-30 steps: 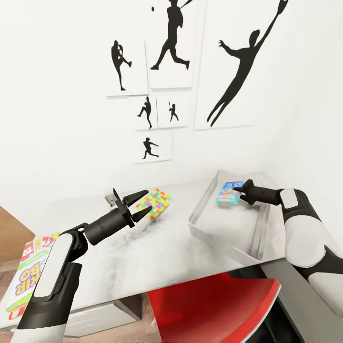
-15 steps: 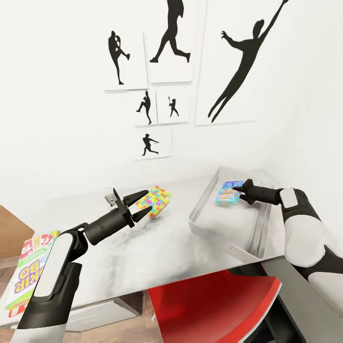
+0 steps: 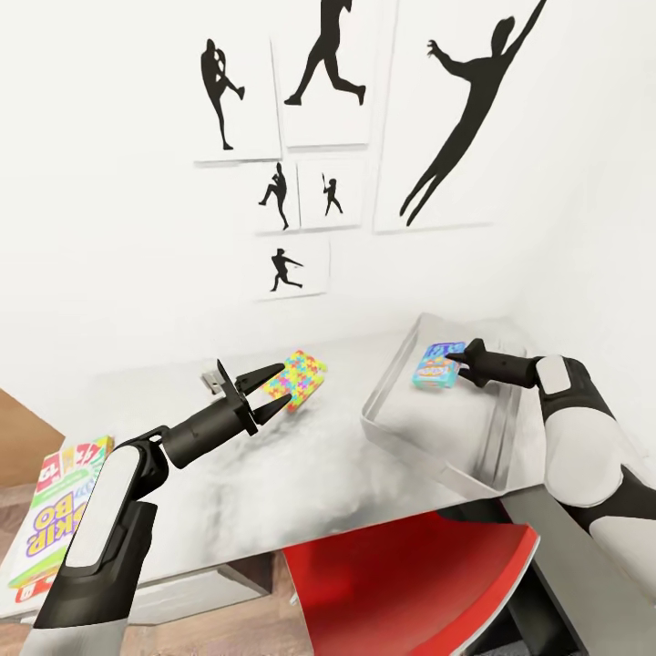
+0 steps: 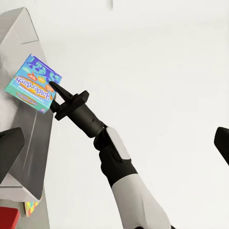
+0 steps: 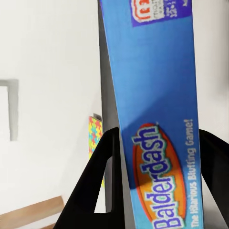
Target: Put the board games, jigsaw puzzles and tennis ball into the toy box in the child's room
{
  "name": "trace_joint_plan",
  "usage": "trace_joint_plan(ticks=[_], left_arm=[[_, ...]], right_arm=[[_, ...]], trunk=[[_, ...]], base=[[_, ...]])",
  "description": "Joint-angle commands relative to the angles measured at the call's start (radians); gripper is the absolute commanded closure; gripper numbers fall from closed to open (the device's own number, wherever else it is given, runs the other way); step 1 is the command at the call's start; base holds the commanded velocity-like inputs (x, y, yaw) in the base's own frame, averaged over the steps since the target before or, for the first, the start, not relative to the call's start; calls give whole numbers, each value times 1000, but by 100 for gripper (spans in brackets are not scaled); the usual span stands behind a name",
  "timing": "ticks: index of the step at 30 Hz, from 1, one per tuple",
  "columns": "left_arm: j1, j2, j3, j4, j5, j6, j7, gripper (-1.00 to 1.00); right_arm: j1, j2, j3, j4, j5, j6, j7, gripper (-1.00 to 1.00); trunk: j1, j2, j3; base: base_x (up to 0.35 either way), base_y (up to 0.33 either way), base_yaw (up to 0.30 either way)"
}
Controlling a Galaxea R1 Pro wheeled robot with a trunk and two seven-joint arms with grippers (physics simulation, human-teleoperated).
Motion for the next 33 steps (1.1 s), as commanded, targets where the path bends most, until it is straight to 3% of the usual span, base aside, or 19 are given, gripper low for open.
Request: trace_joint_plan(ticks=[1, 17, 27, 33], left_arm=[[-1, -1, 2, 0, -2, 6, -2, -100], [-16, -5, -1, 1, -1, 6, 33, -100], [-155, -15, -4, 1, 14, 8, 98, -100], [-229, -28, -6, 1, 59, 9, 166, -100]], right_arm=[[-3, 0, -5, 0, 0, 5, -1, 100], [-39, -3, -3, -2, 1, 5, -1, 100], [-51, -5, -3, -2, 0, 5, 0, 100], [-53, -25, -4, -1, 1, 5, 0, 100]], trunk=[[0, -2, -3], [0, -2, -29], [0, -2, -46], [0, -2, -55]], base=[[0, 0, 0], [0, 0, 0], [0, 0, 0], [0, 0, 0]])
